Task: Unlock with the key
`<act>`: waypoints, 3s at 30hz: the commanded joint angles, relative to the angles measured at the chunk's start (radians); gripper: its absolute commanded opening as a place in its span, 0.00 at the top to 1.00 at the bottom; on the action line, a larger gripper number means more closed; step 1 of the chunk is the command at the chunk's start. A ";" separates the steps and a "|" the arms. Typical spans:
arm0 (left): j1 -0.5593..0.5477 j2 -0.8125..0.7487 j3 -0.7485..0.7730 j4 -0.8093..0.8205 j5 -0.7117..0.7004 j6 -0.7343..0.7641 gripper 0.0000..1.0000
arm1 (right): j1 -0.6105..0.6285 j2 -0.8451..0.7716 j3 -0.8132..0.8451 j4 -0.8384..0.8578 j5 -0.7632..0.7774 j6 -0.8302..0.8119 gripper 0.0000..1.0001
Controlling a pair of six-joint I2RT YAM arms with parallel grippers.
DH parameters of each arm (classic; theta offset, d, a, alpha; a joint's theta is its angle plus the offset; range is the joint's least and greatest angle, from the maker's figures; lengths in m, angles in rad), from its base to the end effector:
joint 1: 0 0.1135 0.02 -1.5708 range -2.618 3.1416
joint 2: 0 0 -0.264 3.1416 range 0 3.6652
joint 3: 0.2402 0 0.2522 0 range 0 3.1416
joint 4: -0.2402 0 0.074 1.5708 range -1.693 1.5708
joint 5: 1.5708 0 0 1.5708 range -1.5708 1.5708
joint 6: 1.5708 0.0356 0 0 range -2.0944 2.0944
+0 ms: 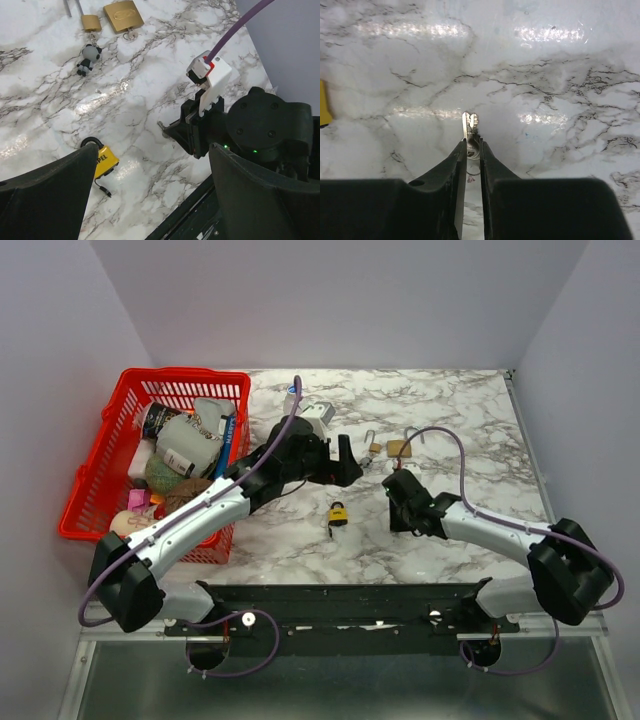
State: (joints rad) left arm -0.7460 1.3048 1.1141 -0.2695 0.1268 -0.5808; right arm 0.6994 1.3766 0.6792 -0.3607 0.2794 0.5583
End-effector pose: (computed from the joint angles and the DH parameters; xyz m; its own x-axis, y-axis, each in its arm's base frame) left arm 0.2176 -0.2072 0.3321 -0.6878 -0.1055 -0.7182 0.4535 0.7102 -0.5386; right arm 0.1964 0.1524 0.1669 -0.8385 -0.0400 -0.5434 -0.0838 0.9949 0.0560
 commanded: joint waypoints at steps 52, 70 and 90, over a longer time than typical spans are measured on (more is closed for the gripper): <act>-0.062 0.142 -0.163 0.226 0.203 -0.183 0.01 | 0.080 -0.220 -0.105 0.120 -0.109 -0.055 0.99; -0.118 0.109 -0.281 0.487 0.178 -0.307 0.41 | 0.080 -0.613 -0.187 0.243 -0.270 -0.118 0.99; -0.128 0.154 -0.254 0.457 0.154 -0.292 1.00 | 0.078 -0.587 -0.194 0.240 -0.325 -0.175 0.99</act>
State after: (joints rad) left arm -0.8711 1.4425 0.8349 0.1852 0.3038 -0.8848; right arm 0.7715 0.7845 0.4961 -0.1486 -0.0189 0.4168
